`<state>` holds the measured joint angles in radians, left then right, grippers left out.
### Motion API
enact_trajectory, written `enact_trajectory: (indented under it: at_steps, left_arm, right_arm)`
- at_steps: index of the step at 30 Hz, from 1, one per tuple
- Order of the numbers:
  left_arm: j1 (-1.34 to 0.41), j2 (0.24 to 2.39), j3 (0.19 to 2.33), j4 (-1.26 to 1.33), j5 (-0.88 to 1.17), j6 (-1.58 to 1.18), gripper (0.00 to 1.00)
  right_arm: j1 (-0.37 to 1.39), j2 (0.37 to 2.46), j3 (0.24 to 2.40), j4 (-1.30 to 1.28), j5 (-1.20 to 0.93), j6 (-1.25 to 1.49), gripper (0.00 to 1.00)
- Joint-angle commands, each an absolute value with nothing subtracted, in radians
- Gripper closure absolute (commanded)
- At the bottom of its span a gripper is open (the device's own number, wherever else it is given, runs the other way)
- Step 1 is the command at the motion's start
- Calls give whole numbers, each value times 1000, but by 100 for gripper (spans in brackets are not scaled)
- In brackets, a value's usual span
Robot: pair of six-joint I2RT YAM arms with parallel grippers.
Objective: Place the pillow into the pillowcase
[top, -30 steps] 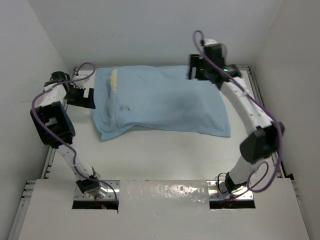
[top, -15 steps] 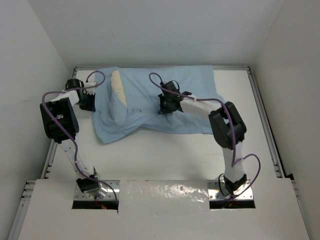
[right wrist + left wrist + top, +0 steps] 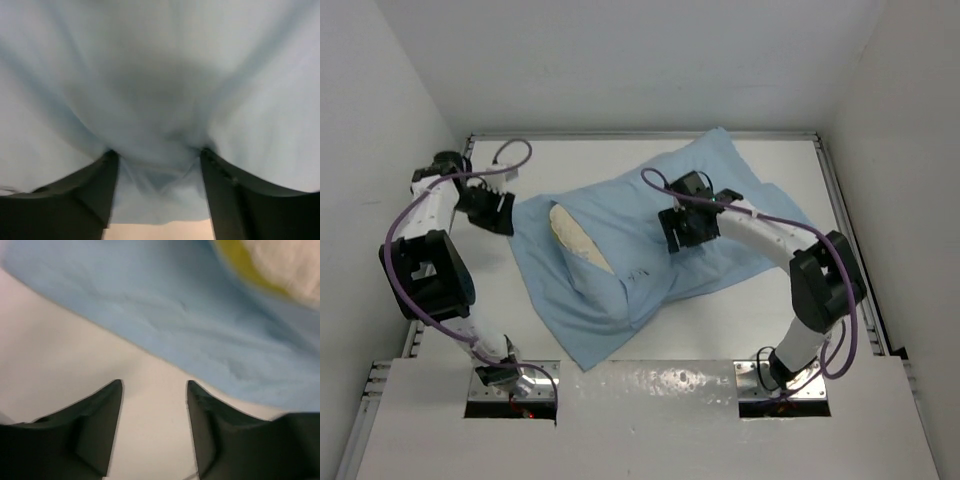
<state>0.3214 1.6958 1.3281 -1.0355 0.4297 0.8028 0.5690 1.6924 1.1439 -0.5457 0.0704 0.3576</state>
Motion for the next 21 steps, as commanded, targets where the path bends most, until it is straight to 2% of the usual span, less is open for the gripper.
enact_trajectory:
  at_steps: [1,3,5,7,11,17,21]
  left_arm:
    - [318,1672,1457,-1007,606,688,54]
    - [302,1726,1456,-895,604,600,67]
    - [269,1808,1469,-858,594,508,68]
    - [241,1882,1503,-845,591,457,61]
    - [206,1893,1488,-691,505,347,48]
    - [111,1954,1485,-520,333,276,43]
    - [106,2035,1500,-485,333,245,41]
  right_arm:
    - [572,1730,1389,-661,88,274,30]
    - [597,1772,1552,-635,61,305,25]
    - [656,1824,1644,-592,55,310,22]
    - [716,1864,1677,-488,34,325,19]
    - [819,1939,1690,-307,28,327,17]
    - [928,2121,1813,-216,237,294,11]
    - [928,2227,1887,-244,354,311,9]
